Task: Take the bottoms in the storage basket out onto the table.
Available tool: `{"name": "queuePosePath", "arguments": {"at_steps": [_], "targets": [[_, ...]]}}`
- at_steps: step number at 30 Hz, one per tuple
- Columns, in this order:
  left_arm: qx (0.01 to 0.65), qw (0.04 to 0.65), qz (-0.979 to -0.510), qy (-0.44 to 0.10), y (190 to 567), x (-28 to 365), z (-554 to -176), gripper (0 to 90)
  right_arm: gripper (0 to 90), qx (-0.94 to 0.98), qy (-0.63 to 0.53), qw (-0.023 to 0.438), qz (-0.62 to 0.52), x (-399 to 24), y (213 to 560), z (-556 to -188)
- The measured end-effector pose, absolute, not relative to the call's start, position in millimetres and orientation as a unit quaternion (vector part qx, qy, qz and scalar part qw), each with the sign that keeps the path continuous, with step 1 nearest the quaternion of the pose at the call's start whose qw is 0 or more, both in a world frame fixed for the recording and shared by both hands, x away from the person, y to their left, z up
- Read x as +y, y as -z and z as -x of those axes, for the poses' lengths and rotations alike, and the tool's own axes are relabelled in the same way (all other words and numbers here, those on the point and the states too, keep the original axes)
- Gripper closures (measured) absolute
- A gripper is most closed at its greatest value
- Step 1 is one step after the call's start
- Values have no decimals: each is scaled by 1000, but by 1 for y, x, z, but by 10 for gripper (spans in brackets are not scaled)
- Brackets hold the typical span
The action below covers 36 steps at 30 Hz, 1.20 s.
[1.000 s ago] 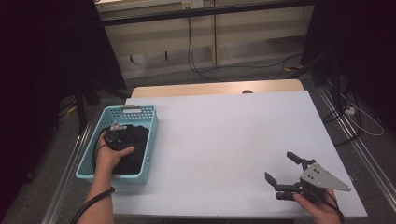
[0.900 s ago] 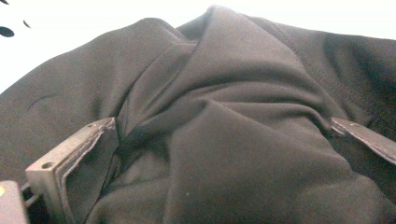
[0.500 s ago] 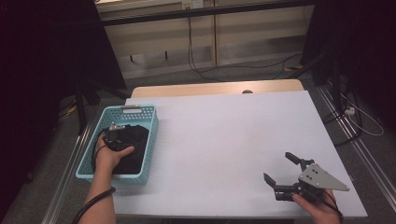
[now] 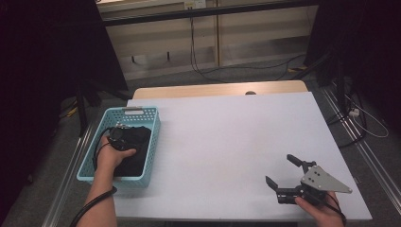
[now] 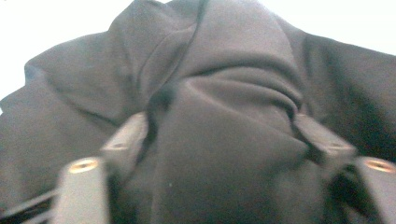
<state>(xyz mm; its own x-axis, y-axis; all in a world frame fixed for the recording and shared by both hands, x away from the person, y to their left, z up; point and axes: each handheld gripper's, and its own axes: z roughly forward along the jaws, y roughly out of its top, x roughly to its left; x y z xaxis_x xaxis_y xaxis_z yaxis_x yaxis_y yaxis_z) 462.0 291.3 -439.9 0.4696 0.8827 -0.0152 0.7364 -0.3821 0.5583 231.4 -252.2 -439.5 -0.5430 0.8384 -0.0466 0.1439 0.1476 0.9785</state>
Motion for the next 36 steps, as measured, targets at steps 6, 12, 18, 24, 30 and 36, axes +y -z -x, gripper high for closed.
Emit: {"name": "queuePosePath", "arguments": {"at_steps": [6, 12, 18, 24, 30, 36], "targets": [[483, 247, -831, -124, 434, 288, -462, 623, 24, 690, -547, 317, -353, -251, 439, -232], [498, 249, -822, -114, 432, 289, -464, 675, 24, 690, -547, 317, -353, -251, 439, -232], [525, 259, -804, -102, 425, 292, -467, 696, 24, 687, -549, 317, -355, -252, 439, -232], [543, 286, -782, -111, 401, 297, -469, 702, 22, 686, -549, 316, -358, -253, 440, -233], [541, 332, -764, -116, 356, 303, -470, 704, 22, 684, -550, 316, -359, -254, 440, -233], [532, 361, -756, -125, 325, 301, -469, 704, 22, 686, -549, 316, -359, -253, 440, -233]]}}
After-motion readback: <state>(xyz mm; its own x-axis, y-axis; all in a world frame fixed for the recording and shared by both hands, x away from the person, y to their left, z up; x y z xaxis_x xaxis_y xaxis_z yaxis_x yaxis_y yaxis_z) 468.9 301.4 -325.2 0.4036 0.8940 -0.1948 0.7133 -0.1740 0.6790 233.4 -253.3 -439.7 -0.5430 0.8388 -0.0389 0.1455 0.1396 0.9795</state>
